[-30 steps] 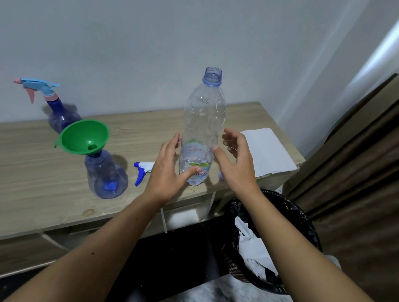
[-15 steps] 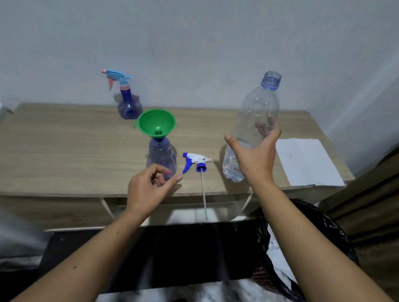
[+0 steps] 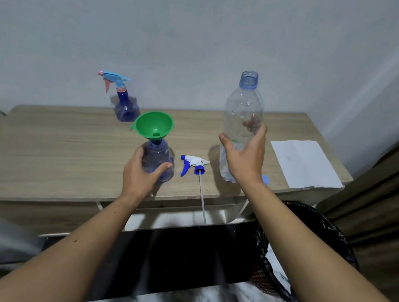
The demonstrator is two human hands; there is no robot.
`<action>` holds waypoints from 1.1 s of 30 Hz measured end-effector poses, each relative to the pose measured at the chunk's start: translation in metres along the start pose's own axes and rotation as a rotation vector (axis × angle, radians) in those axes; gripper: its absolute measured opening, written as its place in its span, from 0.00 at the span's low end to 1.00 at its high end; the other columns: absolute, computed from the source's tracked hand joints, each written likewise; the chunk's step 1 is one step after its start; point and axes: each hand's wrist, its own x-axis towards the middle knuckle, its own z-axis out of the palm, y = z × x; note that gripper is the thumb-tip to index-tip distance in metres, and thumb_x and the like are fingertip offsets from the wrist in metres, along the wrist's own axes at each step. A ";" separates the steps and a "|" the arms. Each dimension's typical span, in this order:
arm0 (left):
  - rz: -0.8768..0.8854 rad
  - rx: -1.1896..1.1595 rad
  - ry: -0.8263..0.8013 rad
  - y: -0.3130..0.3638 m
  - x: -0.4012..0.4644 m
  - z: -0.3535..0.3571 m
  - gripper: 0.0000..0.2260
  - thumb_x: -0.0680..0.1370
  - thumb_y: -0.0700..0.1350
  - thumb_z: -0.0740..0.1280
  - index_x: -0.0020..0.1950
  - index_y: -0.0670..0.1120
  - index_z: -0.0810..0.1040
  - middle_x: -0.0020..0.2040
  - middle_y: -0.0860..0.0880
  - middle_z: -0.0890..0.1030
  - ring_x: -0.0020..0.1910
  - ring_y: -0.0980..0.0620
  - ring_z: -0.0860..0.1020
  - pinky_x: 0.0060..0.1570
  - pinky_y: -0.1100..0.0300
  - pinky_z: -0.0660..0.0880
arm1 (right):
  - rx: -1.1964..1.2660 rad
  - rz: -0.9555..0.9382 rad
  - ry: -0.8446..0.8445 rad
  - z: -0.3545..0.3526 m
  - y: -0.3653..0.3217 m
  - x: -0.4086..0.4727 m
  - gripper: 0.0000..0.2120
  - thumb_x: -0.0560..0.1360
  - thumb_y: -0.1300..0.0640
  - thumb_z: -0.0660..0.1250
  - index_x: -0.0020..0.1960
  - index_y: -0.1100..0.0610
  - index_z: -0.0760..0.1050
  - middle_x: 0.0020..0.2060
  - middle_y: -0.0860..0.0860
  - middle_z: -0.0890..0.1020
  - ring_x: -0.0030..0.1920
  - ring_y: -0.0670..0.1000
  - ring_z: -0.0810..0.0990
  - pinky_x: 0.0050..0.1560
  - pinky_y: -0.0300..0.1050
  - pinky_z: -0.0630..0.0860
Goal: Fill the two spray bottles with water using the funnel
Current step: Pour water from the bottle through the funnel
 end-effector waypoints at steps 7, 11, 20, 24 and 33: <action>0.003 0.020 -0.033 0.001 0.003 -0.005 0.34 0.69 0.60 0.83 0.70 0.50 0.77 0.62 0.50 0.85 0.58 0.47 0.84 0.61 0.42 0.82 | -0.181 -0.255 -0.126 -0.003 -0.013 0.012 0.38 0.71 0.55 0.78 0.76 0.58 0.66 0.67 0.52 0.77 0.68 0.54 0.72 0.70 0.50 0.67; 0.009 0.054 -0.051 0.000 0.006 -0.007 0.33 0.70 0.56 0.85 0.70 0.48 0.78 0.59 0.48 0.86 0.55 0.47 0.85 0.60 0.45 0.82 | -0.337 -0.343 -0.200 -0.002 -0.019 0.020 0.38 0.70 0.55 0.78 0.77 0.57 0.67 0.68 0.53 0.76 0.67 0.58 0.73 0.69 0.53 0.67; 0.030 0.078 -0.034 0.001 0.006 -0.006 0.31 0.70 0.54 0.85 0.69 0.46 0.79 0.56 0.47 0.87 0.53 0.45 0.85 0.57 0.47 0.82 | -0.623 -0.531 -0.229 -0.006 -0.027 0.028 0.39 0.66 0.61 0.77 0.76 0.55 0.70 0.62 0.54 0.78 0.64 0.58 0.75 0.68 0.53 0.68; 0.047 0.065 -0.051 0.001 0.006 -0.009 0.33 0.70 0.54 0.84 0.71 0.46 0.78 0.59 0.47 0.87 0.55 0.47 0.85 0.60 0.47 0.82 | -0.677 -0.573 -0.184 -0.006 -0.029 0.033 0.39 0.65 0.63 0.78 0.74 0.55 0.72 0.59 0.55 0.79 0.61 0.58 0.75 0.68 0.55 0.68; 0.061 0.044 -0.057 0.000 0.006 -0.008 0.32 0.71 0.52 0.84 0.72 0.46 0.77 0.59 0.48 0.86 0.55 0.48 0.85 0.59 0.48 0.82 | -0.731 -0.692 -0.111 -0.001 -0.035 0.039 0.37 0.62 0.70 0.72 0.71 0.56 0.75 0.57 0.55 0.79 0.60 0.59 0.76 0.70 0.56 0.68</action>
